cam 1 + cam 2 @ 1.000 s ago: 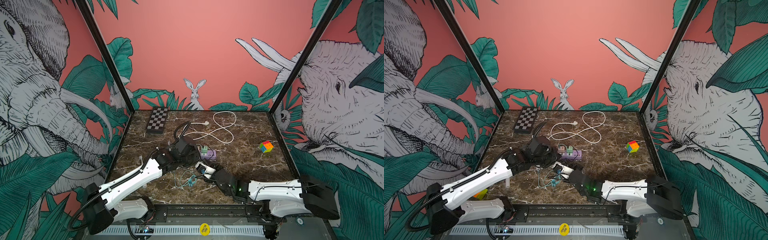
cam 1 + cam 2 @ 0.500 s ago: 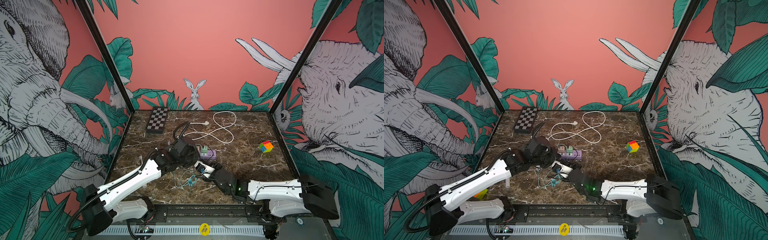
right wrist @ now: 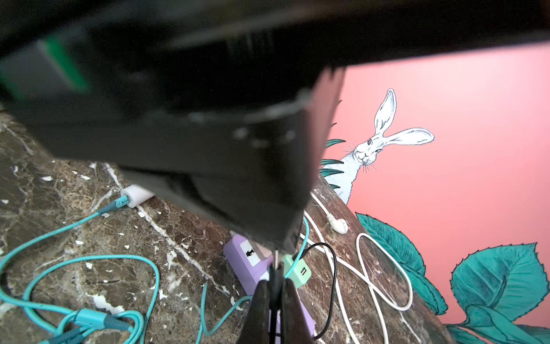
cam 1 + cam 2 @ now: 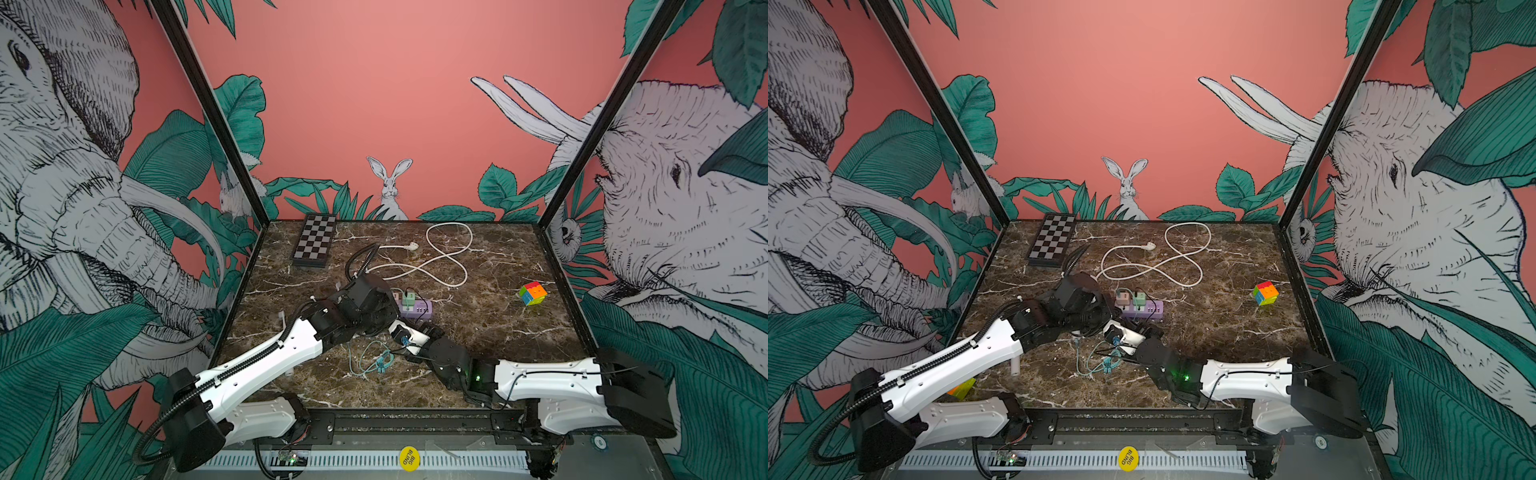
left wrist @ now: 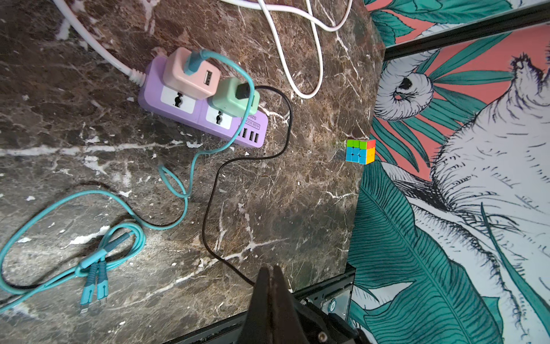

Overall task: Charge the electric toothbrush
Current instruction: Pick up the charging cable from the center of the board.

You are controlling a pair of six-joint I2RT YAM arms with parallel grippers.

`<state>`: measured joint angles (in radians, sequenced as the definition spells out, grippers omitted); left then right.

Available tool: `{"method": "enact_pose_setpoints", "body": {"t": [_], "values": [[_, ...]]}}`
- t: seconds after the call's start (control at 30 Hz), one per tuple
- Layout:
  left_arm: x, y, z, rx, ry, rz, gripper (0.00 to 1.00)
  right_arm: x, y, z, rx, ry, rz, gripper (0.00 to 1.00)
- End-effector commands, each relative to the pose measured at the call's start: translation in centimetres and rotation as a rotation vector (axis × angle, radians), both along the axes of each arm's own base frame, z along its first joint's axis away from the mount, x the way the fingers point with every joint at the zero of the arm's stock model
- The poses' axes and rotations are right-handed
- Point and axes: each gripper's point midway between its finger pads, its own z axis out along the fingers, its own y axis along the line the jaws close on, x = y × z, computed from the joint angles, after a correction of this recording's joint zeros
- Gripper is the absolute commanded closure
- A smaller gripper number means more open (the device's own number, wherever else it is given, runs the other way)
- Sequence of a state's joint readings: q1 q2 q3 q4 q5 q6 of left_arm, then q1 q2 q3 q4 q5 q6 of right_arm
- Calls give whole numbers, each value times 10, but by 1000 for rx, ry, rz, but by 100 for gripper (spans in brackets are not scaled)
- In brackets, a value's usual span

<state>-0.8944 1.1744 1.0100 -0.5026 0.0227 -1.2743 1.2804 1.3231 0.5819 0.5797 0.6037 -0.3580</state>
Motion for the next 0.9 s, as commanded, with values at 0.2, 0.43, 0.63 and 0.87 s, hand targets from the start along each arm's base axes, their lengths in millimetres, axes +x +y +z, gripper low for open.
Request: {"method": "enact_pose_setpoints", "body": {"t": [0.2,0.43,0.63,0.87], "values": [[-1,8,5,-8,-17,20,96,5,1,29,95,-23,-41,100],[15,75,18,135,-73,154,1,-2,-9,23,107,23,-27,100],[0,170,-15,398,32,330,1,-29,-4,-6,79,211,117,100],[-39,250,-67,671,254,466,1,-62,4,-36,52,372,279,100]]}}
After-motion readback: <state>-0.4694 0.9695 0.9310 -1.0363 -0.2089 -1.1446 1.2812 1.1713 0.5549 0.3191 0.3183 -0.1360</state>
